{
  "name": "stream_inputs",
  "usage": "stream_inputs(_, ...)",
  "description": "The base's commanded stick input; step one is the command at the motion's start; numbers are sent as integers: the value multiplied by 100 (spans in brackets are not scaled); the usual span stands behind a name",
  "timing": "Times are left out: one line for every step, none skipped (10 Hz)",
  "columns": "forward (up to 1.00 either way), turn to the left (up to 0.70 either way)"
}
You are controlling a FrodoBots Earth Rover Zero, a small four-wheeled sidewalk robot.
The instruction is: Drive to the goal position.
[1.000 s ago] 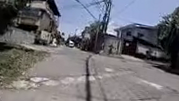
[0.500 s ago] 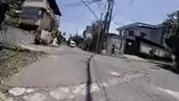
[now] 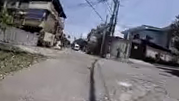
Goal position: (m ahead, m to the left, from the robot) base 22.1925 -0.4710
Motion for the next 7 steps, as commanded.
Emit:
stream_inputs(100,19)
stream_inputs(100,0)
stream_inputs(100,0)
stream_inputs(100,0)
stream_inputs(100,0)
stream_inputs(100,0)
stream_inputs(100,0)
